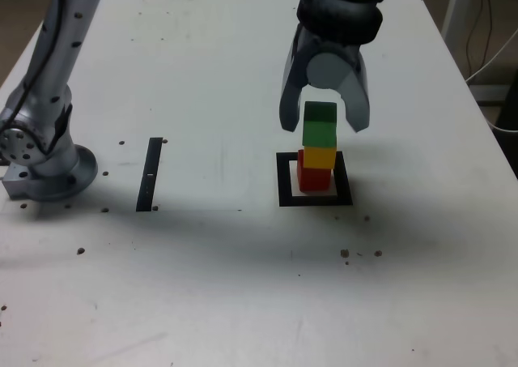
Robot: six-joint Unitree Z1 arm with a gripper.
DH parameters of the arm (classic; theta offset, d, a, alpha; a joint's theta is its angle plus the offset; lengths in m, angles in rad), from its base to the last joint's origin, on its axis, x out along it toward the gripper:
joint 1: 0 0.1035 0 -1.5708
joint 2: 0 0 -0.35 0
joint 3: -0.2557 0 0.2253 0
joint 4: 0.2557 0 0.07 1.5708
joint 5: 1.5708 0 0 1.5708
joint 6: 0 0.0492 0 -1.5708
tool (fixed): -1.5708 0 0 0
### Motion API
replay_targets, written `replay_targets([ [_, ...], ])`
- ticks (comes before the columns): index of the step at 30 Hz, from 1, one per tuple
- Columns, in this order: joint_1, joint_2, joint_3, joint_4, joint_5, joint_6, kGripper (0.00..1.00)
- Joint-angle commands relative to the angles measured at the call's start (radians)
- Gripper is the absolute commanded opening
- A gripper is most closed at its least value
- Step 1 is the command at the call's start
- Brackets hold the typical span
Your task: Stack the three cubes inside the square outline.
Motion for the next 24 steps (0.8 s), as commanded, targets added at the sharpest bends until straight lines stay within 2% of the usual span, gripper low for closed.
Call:
replay_targets([
  [1,-0.001,-0.034,-0.005,0.008,0.010,-0.002,0.99],
  [8,-0.001,-0.099,-0.021,0.017,0.031,-0.002,1.00],
  [19,-0.007,-0.130,-0.015,0.019,0.030,-0.008,1.00],
  [24,-0.007,-0.168,0.035,0.017,0.031,-0.022,1.00],
])
